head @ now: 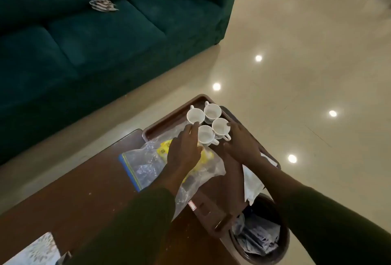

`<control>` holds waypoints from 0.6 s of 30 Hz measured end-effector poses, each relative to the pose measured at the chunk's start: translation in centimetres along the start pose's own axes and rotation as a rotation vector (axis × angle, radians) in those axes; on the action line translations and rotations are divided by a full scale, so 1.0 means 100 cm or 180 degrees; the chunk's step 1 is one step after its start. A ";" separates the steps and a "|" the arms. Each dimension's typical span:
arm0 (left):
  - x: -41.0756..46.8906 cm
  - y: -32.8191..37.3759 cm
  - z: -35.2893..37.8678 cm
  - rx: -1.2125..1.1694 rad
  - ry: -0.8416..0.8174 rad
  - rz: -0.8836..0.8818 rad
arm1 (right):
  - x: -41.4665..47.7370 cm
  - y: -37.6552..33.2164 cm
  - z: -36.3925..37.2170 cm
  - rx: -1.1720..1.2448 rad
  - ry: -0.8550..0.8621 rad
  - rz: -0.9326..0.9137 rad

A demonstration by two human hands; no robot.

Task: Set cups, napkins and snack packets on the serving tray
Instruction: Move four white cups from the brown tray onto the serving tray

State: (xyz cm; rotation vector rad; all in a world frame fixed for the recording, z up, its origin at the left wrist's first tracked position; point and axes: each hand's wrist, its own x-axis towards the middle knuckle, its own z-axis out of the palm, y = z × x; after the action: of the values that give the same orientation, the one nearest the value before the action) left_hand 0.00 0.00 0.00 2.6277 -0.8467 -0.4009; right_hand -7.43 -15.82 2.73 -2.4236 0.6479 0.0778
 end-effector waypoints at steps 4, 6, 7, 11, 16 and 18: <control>0.031 0.003 0.022 0.0377 0.0049 0.0096 | 0.036 0.005 0.007 -0.0251 -0.0353 -0.0185; 0.041 0.007 0.030 0.0469 0.0023 0.0145 | 0.050 0.010 0.015 -0.0228 -0.0424 -0.0155; 0.044 0.008 0.033 0.0497 0.0038 0.0183 | 0.056 0.014 0.019 -0.0219 -0.0410 -0.0161; 0.048 0.010 0.038 0.0623 0.0055 0.0288 | 0.063 0.025 0.032 -0.0306 -0.0255 -0.0102; 0.046 0.014 0.044 0.0395 0.0168 0.0140 | 0.058 0.030 0.035 -0.0286 -0.0177 0.0015; 0.043 0.017 0.042 0.0275 0.0206 0.0250 | 0.052 0.033 0.030 -0.0307 -0.0047 0.0064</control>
State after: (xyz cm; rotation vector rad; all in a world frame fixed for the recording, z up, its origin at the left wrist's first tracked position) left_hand 0.89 -4.90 -3.75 2.6599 -0.9624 -0.2627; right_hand -4.14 -18.56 -2.62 -2.5067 0.6760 0.1380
